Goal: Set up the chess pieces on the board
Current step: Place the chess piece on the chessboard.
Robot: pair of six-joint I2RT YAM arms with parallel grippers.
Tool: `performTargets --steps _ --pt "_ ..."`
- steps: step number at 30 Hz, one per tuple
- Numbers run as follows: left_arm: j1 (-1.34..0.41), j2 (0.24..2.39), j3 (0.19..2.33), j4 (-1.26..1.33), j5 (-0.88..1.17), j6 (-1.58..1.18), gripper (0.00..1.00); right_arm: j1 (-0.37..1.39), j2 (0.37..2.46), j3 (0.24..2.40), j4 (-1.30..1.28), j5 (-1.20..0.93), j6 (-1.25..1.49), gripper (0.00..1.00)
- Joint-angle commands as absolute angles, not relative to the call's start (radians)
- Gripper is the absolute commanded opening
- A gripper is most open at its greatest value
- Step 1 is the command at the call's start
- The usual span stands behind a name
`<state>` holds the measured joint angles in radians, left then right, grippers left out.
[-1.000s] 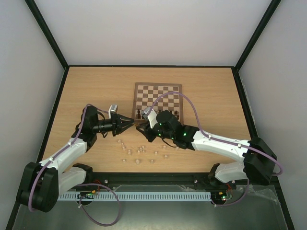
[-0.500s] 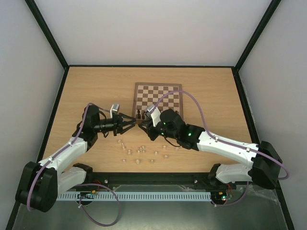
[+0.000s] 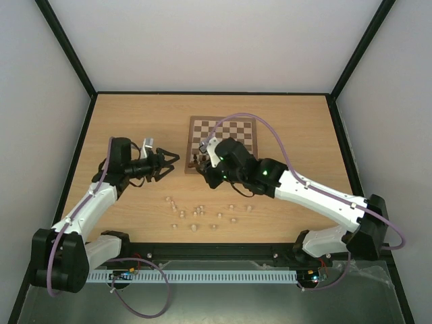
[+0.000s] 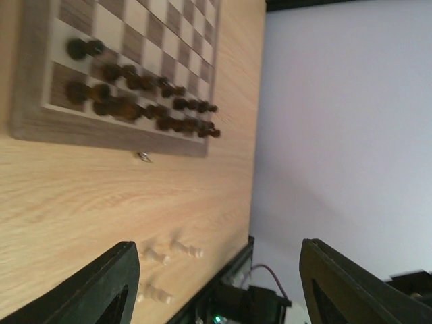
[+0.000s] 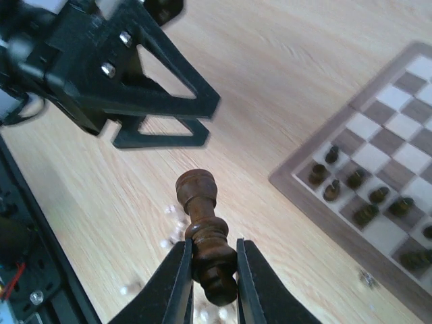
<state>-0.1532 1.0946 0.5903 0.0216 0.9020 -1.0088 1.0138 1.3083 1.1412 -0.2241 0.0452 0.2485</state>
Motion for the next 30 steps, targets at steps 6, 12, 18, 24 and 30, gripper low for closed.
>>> performTargets --steps 6,12,18,24,30 --pt "-0.102 1.097 0.626 -0.189 0.743 -0.766 0.70 0.944 1.507 1.382 -0.755 0.231 0.343 0.05" --pt "-0.093 1.109 0.619 -0.198 0.756 -0.731 0.70 0.886 1.668 1.472 -0.902 0.315 0.407 0.06" --pt "-0.073 1.111 0.617 -0.204 0.770 -0.706 0.70 0.876 1.834 1.613 -0.947 0.327 0.375 0.06" --pt "-0.051 1.112 0.610 -0.201 0.789 -0.694 0.70 0.851 1.960 1.729 -1.019 0.358 0.359 0.06" --pt "-0.032 1.117 0.609 -0.201 0.807 -0.684 0.70 0.841 2.038 1.780 -1.049 0.377 0.349 0.06"
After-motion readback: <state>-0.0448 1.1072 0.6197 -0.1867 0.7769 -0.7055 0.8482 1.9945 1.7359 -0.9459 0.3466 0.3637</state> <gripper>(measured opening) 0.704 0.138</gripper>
